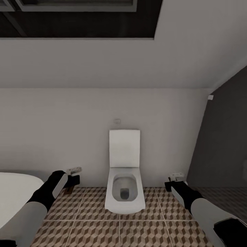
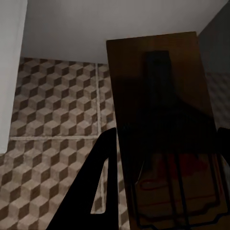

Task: Take the four mousetraps from the cabinet in the bathroom and place them on the bathroom floor. Make sure all four end up on the same floor surface, and ensure that at least two of them are either under or directly next to the same bathroom sink.

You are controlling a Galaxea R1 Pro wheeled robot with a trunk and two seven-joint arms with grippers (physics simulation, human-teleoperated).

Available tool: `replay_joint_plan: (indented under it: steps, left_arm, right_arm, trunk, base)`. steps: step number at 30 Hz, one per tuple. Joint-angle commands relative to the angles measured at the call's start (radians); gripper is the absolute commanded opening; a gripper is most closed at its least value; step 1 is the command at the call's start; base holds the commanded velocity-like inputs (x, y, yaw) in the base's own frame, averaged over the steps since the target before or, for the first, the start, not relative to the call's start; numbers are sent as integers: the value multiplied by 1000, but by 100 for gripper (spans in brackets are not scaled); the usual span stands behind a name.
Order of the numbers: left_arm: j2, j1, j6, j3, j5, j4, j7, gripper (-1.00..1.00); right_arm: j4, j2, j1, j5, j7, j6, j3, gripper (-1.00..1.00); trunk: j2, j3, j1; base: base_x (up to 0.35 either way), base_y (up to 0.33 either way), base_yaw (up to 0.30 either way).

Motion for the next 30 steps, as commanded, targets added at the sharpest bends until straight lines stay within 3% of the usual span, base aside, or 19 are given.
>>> replay_joint_plan:
  steps: [1, 21, 30]
  left_arm:
    - [1, -1, 3, -6, 7, -2, 9, -100]
    - [-8, -1, 1, -20, 7, 9, 8, -100]
    - [-9, 0, 1, -20, 7, -3, 9, -100]
  right_arm:
    - [-2, -1, 0, -12, -5, 7, 8, -100]
    - [-2, 0, 0, -8, -5, 15, 13, -100]
    - [-2, 0, 0, -6, -7, 13, 14, -100]
  trunk:
    - [-1, -1, 0]
    - [-1, -1, 0]
    - [-1, -1, 0]
  base:
    - [25, 0, 0]
    - [208, -141, 0]
    - [53, -29, 0]
